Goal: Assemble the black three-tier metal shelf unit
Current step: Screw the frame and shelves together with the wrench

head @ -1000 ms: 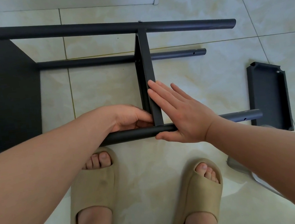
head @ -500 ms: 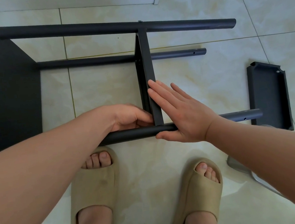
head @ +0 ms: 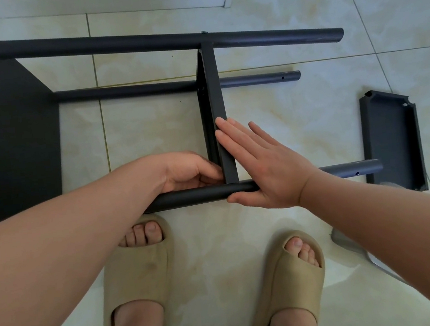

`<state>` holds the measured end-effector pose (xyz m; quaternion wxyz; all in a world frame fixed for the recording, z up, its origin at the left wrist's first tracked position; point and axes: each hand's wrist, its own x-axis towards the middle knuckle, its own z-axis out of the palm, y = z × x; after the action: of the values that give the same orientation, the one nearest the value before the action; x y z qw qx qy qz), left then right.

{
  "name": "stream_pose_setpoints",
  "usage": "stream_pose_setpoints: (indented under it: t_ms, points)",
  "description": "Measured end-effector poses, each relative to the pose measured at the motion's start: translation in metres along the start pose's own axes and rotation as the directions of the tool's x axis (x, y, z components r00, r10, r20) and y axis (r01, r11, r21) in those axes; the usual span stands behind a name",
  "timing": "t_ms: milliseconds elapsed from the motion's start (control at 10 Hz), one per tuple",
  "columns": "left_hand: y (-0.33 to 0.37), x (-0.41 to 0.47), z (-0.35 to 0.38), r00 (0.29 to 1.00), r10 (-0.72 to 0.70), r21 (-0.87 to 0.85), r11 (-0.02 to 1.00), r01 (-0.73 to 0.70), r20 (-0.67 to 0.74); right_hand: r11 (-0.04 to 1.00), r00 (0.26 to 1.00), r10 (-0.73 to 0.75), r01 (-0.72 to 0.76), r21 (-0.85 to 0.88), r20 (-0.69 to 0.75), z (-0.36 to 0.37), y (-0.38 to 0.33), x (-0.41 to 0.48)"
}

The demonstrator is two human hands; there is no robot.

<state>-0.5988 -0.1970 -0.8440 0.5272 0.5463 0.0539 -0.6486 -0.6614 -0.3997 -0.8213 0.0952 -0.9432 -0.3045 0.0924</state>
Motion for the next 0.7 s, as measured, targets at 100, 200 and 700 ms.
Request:
stream_pose_setpoints:
  t_ms: [100,200,700]
  points:
    - [0.0013,-0.001,-0.0007,0.998,-0.056,0.012,0.998,0.056,0.019,1.0,1.0,0.001,-0.001,0.001,-0.001,0.0,0.0001,-0.0002]
    - [0.0005,0.0011,0.0013,0.999,-0.027,0.069,0.997,0.03,-0.042,1.0,1.0,0.002,-0.002,-0.001,0.004,0.0005,0.0003,0.0001]
    - [0.0002,0.0017,0.0032,0.997,0.04,0.098,0.995,-0.034,-0.061,1.0,1.0,0.001,-0.001,-0.01,-0.008,-0.0001,0.0002,0.0005]
